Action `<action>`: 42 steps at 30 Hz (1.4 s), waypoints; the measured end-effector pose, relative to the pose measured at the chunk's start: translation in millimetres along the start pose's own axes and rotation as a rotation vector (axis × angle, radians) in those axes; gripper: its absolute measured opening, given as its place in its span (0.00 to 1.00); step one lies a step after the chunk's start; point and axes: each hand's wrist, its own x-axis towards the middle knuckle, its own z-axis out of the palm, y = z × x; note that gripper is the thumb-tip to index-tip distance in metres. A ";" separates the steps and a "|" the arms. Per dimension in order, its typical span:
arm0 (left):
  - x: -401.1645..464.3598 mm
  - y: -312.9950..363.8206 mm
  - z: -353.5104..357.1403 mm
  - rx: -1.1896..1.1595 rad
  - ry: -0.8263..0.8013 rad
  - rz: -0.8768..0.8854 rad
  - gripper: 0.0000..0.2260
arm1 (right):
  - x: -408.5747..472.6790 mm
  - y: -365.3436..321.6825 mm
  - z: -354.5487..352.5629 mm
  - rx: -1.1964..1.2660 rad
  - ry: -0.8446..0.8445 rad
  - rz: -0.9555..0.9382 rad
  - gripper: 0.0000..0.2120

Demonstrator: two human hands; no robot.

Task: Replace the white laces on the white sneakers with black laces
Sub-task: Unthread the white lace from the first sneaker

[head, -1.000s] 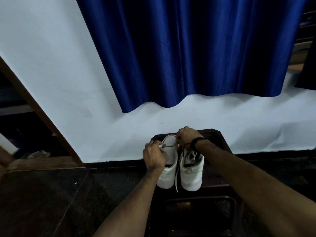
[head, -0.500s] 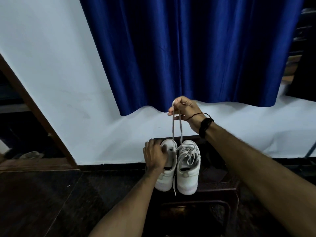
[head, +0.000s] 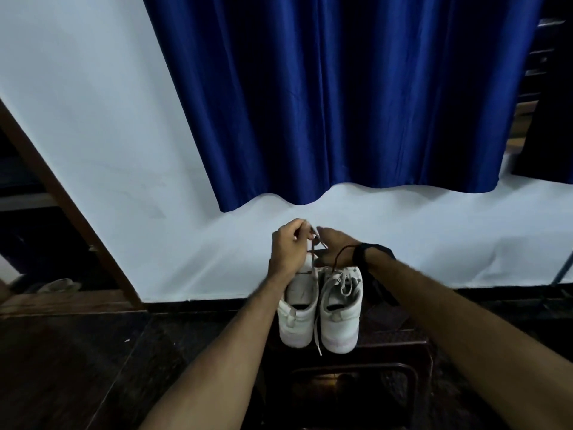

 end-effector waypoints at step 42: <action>-33.7 -18.4 2.5 0.217 -0.019 -0.010 0.13 | -6.7 5.4 22.6 0.017 0.199 0.069 0.11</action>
